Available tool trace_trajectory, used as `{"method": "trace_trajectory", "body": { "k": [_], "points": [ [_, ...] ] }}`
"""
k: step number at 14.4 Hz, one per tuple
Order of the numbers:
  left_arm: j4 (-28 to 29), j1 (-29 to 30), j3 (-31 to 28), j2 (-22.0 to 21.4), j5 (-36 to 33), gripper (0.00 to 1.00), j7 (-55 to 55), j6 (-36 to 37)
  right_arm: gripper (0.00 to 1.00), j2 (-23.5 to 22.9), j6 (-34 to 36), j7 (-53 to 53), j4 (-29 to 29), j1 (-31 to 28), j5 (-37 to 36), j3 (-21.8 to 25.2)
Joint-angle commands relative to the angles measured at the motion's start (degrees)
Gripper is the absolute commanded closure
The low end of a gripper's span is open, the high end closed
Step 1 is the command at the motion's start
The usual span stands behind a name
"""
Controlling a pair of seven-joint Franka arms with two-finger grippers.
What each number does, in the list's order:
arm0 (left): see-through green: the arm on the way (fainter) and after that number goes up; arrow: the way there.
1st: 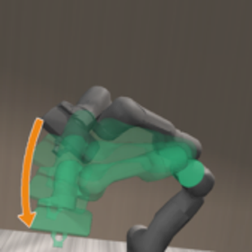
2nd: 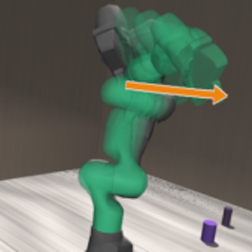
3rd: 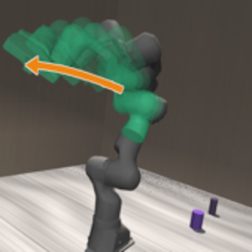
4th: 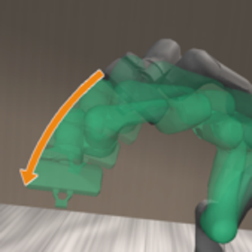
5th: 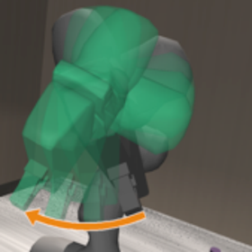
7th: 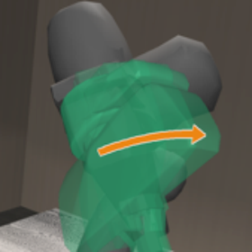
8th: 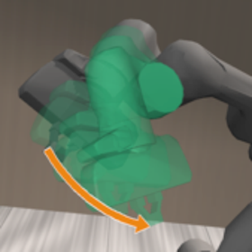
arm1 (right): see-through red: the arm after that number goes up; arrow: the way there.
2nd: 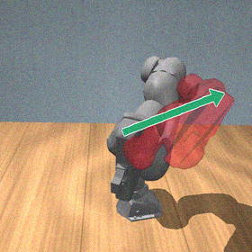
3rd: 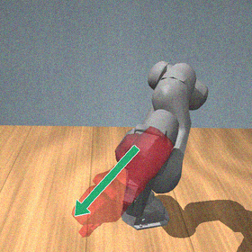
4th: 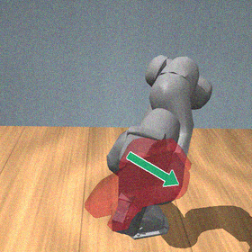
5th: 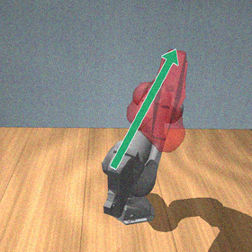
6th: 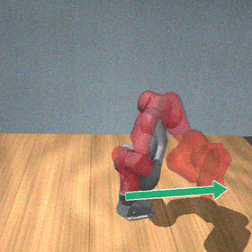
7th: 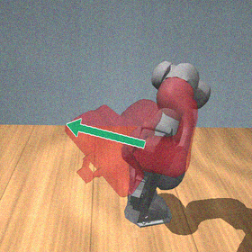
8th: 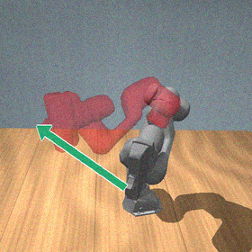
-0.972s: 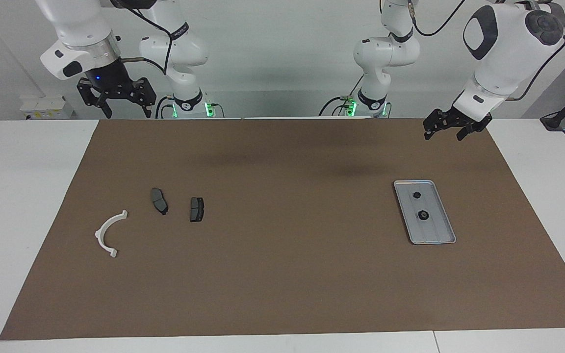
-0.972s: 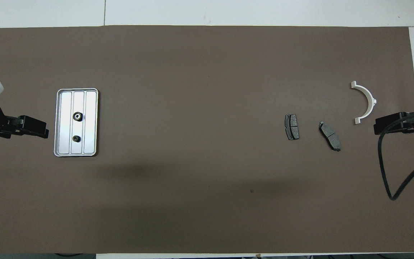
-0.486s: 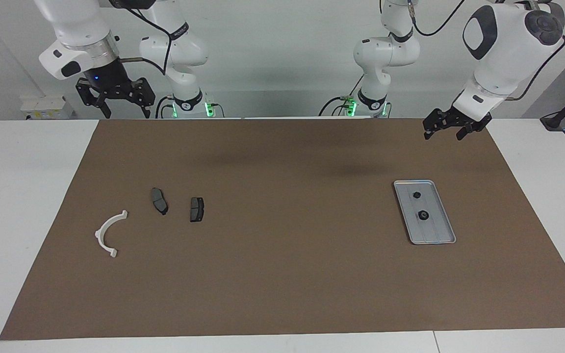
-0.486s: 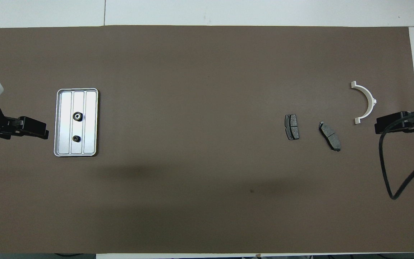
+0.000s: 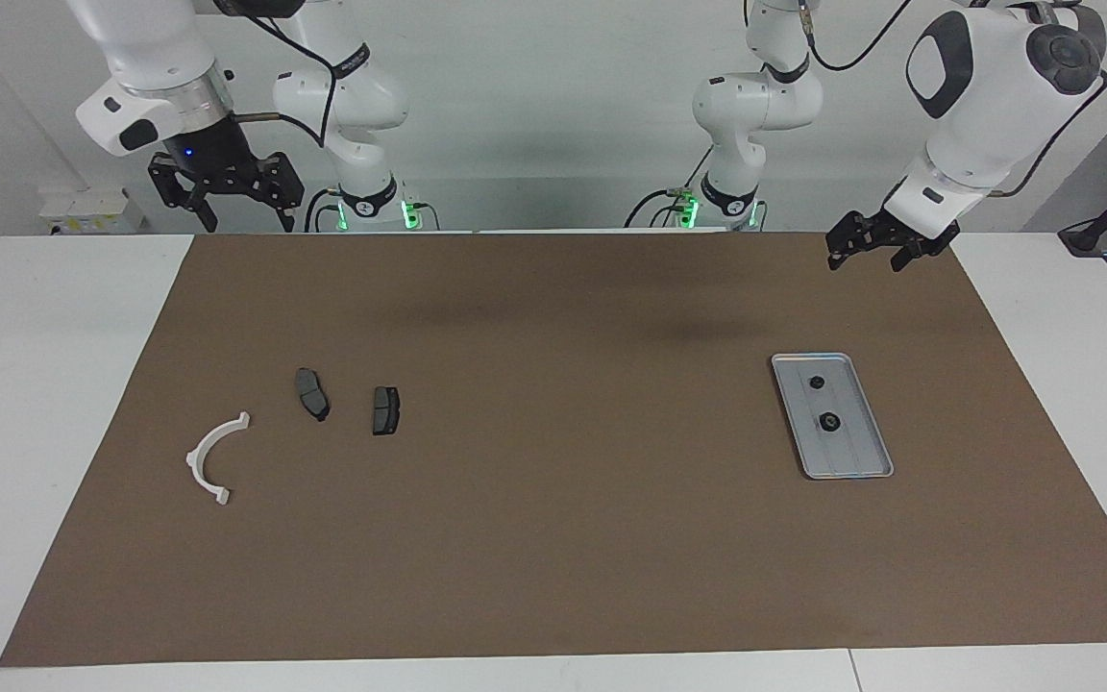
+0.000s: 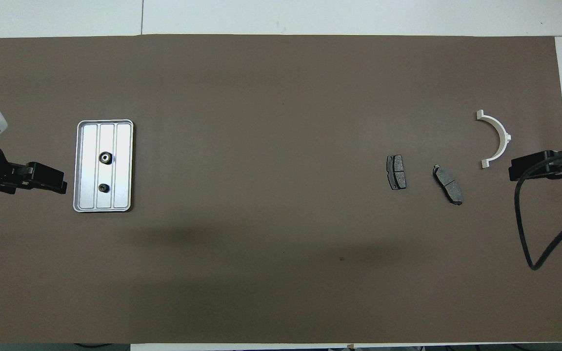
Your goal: Pick bearing gear from pile to tray
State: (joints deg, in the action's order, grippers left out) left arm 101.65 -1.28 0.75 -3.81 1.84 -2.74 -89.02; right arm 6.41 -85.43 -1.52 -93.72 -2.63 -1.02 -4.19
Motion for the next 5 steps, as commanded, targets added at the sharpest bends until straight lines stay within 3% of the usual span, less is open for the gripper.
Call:
{"method": "trace_trajectory", "body": {
  "k": [1,5],
  "points": [
    [1.89,-0.74,-0.4,-1.91,-0.61,0.0,-0.42,0.34,0.0,0.62,-0.61,-0.32,-0.23,-0.19,1.28,-0.2],
    [1.98,-0.83,-0.4,-1.91,-0.61,0.0,-0.42,0.34,0.0,0.53,-0.96,-0.32,-0.15,-0.19,2.5,-0.2]
  ]
}}
